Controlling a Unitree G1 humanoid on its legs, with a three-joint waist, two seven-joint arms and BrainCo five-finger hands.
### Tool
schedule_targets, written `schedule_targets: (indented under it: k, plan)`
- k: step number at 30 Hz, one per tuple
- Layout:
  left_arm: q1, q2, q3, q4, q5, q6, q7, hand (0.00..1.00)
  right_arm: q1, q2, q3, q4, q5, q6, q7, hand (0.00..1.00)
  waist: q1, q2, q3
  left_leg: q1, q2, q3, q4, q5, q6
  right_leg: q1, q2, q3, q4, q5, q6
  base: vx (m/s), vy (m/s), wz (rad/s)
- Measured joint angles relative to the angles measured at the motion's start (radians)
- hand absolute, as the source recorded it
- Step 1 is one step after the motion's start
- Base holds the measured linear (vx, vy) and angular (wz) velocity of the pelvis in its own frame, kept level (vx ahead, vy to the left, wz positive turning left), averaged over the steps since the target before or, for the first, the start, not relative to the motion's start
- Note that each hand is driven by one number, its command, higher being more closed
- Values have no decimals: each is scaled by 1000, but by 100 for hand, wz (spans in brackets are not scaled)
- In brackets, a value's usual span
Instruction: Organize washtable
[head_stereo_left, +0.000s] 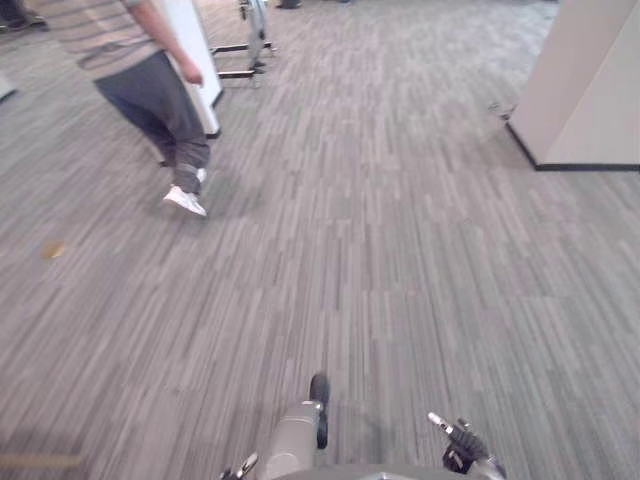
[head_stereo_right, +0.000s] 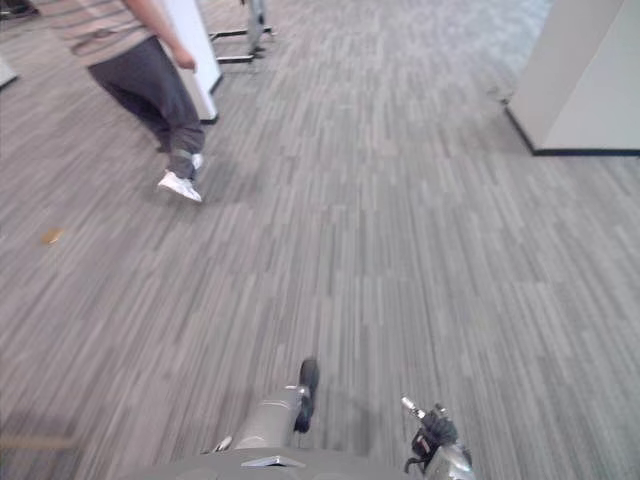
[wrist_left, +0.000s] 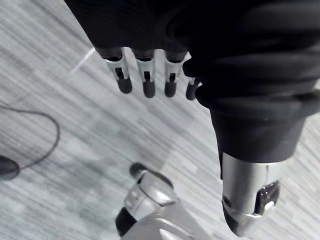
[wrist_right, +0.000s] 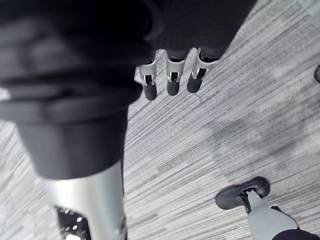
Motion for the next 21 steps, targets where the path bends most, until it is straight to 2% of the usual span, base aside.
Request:
schedule_targets:
  k: [1, 2, 3, 4, 5, 6, 7, 8, 9, 10, 11, 12, 13, 14, 15, 16, 17, 18, 19, 20, 21]
  plan:
    - [-19, 17, 0, 2, 0, 1, 1, 0, 0, 2, -21, 20, -6, 0, 3, 0, -13, -29, 29, 60, -36, 4, 23, -59, 32, -68, -3, 5, 213, 161, 174, 525, 57, 10]
    - [-24, 19, -1, -1, 0, 1, 2, 0, 3, 2, -43, 35, -6, 1, 3, 0, -24, -28, 42, 99, -46, -5, 29, -93, 42, -91, 3, 0, 292, 305, 266, 461, 75, 24]
    - [-43, 27, -28, 0, 0, 1, 4, 0, 23, -3, -52, 44, -7, 1, 7, 0, -44, -23, 72, 201, -62, -20, 20, -140, 47, -145, -20, -48, 484, 367, 287, 316, 54, 31]
    - [-48, 34, -84, -1, 0, 4, 6, 0, 65, -11, -58, 25, -6, -1, 12, 0, -61, 0, 72, 292, -67, -32, 2, -186, 48, -223, -67, -139, 617, 300, 187, 262, 47, 22]
    - [-54, 34, -104, -4, 0, 5, 5, 0, 84, -13, -55, 20, -6, -1, 17, 0, -68, 14, 66, 331, -64, -36, -16, -216, 61, -269, -81, -165, 648, 262, 149, 223, 18, 8]
    - [-65, 32, -131, -14, 1, 4, 5, 0, 101, -16, -65, 18, -6, 0, 21, 0, -71, 20, 64, 393, -55, -38, -48, -240, 61, -343, -81, -190, 646, 190, 107, 325, 5, -7]
    - [-104, 28, -165, -15, 16, 3, 5, 0, 111, -23, -84, 17, 0, 0, 23, 0, -78, 55, 67, 481, -27, -43, -96, -271, 59, -445, -75, -227, 543, 86, 99, 260, -13, -3]
    - [-117, 26, -175, -15, 28, 2, 5, 0, 118, -23, -83, 17, -4, 0, 24, 0, -87, 60, 70, 514, -15, -51, -110, -281, 61, -476, -74, -252, 467, 58, 100, 69, -22, 25]
    - [-147, 17, -197, -18, 69, -4, 2, 0, 131, -20, -83, 20, -5, 2, 28, 0, -100, 64, 68, 571, 2, -71, -138, -309, 55, -524, -87, -301, 290, 46, 101, -207, 2, 52]
    - [-175, -10, -196, -34, 94, -8, -6, 0, 155, -12, -81, 17, -6, 5, 28, 0, -103, 60, 67, 620, 16, -86, -152, -338, 38, -549, -111, -341, 62, 75, 118, -206, 18, 51]
    - [-182, -27, -194, -45, 100, -9, -9, 0, 161, -12, -80, 16, -6, 9, 28, 0, -103, 58, 68, 641, 21, -90, -155, -358, 31, -559, -122, -351, -53, 102, 117, -122, 5, 33]
    - [-183, -57, -181, -56, 110, -13, -13, 0, 164, -14, -76, 18, -6, 19, 26, 0, -105, 60, 66, 685, 34, -95, -156, -401, 18, -580, -125, -353, -240, 151, 115, 96, -62, 25]
    - [-174, -92, -148, -56, 126, -12, -21, 0, 169, -23, -51, 18, -8, 24, 21, 0, -114, 66, 59, 733, 56, -99, -158, -437, 16, -596, -121, -343, -298, 159, 117, 250, -109, 33]
    - [-167, -103, -132, -61, 134, -12, -27, 0, 175, -22, -30, 19, -10, 29, 19, 0, -115, 54, 55, 745, 56, -111, -132, -447, 21, -599, -124, -326, -288, 160, 115, 555, -288, 45]
    - [-170, -104, -107, -65, 140, -12, -31, 0, 177, -22, -21, 27, -22, 45, 19, 0, -112, 45, 44, 740, 75, -128, -25, -450, 24, -595, -116, -312, -229, 285, 99, 561, -322, 47]
    - [-168, -105, -92, -59, 147, -9, -30, 0, 181, -25, -24, 24, -28, 43, 21, 0, -117, 53, 35, 721, 94, -140, 49, -442, 11, -577, -115, -329, -212, 334, 93, 706, -444, 51]
    - [-162, -126, -55, -47, 161, -3, -32, 0, 187, -53, -32, 19, -33, 43, 26, 0, -123, 99, 18, 664, 151, -152, 216, -394, -18, -548, -77, -376, -168, 319, 64, 579, -362, 31]
    - [-153, -137, -19, -48, 165, -1, -36, 0, 184, -71, -33, 15, -46, 43, 29, 0, -121, 123, 3, 603, 175, -170, 354, -297, -23, -531, -48, -390, -151, 271, 42, 597, -421, 3]
    - [-153, -137, 21, -48, 166, 0, -37, 0, 167, -77, -31, -7, -45, 43, 29, 0, -107, 124, 6, 511, 178, -198, 544, -120, -63, -489, -21, -388, -155, 229, 16, 439, -383, -30]
    - [-153, -128, 36, -47, 166, 3, -37, 0, 136, -78, -28, -16, -45, 40, 31, 0, -97, 128, 22, 429, 193, -186, 713, -101, -85, -415, 6, -380, -186, 207, -8, 291, -299, -32]
    - [-153, -118, 35, -45, 165, 3, -37, 0, 119, -78, -28, -14, -45, 40, 29, 0, -96, 125, 31, 395, 197, -172, 775, -121, -68, -368, 16, -375, -213, 203, -15, 155, -212, -36]
